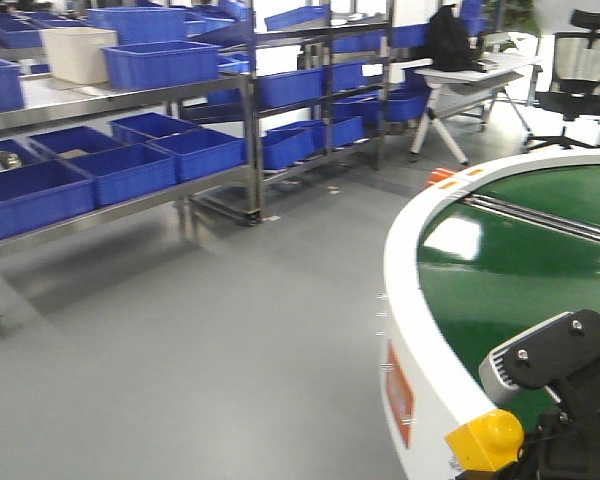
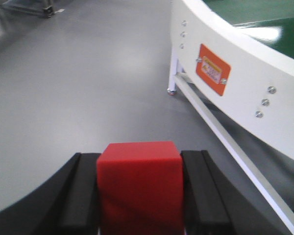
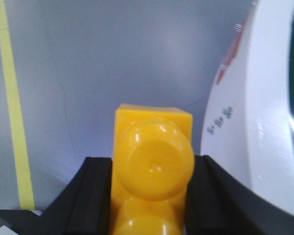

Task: Pick red and yellow blocks into blue bin
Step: 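Drive the base away from the table toward the large blue bin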

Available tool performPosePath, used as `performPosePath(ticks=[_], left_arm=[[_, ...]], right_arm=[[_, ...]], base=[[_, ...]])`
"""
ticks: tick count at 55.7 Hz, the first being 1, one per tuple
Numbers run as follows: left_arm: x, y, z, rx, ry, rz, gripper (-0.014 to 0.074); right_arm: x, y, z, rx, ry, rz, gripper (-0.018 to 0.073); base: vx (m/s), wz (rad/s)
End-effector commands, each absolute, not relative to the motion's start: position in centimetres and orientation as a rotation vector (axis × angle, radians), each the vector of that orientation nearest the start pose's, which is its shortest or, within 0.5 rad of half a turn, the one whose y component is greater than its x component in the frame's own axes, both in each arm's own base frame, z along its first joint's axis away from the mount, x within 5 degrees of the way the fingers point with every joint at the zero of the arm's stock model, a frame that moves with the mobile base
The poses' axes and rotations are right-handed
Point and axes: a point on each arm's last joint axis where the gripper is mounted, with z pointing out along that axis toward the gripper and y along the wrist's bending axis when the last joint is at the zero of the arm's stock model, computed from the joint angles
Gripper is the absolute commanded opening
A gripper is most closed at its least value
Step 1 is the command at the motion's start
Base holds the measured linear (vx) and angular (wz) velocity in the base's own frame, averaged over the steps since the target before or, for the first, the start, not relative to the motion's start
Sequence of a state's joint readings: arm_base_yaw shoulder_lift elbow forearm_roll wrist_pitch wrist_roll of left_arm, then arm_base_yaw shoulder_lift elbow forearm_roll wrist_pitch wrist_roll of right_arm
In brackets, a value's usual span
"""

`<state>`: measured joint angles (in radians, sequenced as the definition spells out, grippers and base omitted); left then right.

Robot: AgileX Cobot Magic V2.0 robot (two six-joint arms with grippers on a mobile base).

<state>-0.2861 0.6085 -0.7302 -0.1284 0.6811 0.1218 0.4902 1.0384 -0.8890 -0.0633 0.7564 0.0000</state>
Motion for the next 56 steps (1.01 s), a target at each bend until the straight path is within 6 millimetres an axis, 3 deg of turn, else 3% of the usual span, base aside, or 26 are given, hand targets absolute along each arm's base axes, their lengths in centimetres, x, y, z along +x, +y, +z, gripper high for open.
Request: performPosePath(ticks=[1,30,56], left_arm=[[10.74,-3.93,36.30,0.334,1.919,-0.267,0.0372],[10.74,-3.93,36.30,0.333,1.919,-0.268,0.0372],[10.72,-3.93,36.30,0.333,1.918,-0.268,0.0372]], right_arm=[[18.31,9.27,34.22,-0.603,2.204,0.168,0.0276],[18.28,9.26,34.24,-0.603,2.204,0.167,0.0276],[18.22,9.24,34.17,-0.604,2.214,0.168,0.0276]], base=[[-0.08,0.42],[-0.08,0.36],[0.02,0.15]])
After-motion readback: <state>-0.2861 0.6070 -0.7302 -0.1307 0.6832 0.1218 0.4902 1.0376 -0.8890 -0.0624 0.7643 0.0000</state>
